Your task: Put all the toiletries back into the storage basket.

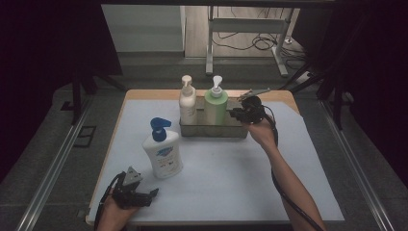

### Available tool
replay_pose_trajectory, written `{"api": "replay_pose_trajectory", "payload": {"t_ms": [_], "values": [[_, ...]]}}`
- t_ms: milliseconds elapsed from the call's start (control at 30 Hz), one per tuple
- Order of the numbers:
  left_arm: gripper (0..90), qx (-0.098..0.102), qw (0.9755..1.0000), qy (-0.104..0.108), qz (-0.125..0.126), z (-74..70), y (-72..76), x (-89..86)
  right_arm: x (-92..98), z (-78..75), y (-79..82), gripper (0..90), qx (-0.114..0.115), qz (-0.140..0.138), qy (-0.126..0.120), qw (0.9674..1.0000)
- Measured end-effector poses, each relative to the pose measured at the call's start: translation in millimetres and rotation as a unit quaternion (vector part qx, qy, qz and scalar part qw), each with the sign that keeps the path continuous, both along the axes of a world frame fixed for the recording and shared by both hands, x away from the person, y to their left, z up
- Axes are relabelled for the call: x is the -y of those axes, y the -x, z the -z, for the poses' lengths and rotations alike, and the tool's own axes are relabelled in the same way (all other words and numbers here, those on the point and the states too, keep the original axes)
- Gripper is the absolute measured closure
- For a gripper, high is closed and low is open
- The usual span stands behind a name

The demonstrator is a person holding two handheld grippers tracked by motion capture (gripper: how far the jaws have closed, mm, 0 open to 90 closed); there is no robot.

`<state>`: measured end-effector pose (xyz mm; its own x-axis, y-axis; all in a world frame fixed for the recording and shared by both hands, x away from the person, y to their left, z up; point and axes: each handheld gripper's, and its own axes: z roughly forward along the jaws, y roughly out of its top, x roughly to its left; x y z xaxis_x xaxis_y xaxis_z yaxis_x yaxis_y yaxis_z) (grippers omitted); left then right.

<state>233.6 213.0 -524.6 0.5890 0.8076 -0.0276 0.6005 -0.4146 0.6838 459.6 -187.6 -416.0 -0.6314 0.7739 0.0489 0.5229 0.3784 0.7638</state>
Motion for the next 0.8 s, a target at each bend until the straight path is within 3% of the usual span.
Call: {"api": "replay_pose_trajectory", "payload": {"t_ms": [167, 367, 800], "values": [[10.6, 0.000, 1.0000, 0.000, 0.000, 0.0, 0.0, 0.0, -7.9, 4.4, -10.2, 89.5, -0.009, 0.000, 0.014, 0.9999], [10.6, 0.000, 1.0000, 0.000, 0.000, 0.0, -0.1, -0.1, -16.3, 6.7, -22.0, 89.8, -0.014, 0.004, 0.029, 0.9995], [10.6, -0.001, 1.0000, 0.001, 0.000, 0.0, -0.2, -0.1, -22.8, 22.2, -38.7, 89.8, -0.030, -0.002, 0.031, 0.9991]]}}
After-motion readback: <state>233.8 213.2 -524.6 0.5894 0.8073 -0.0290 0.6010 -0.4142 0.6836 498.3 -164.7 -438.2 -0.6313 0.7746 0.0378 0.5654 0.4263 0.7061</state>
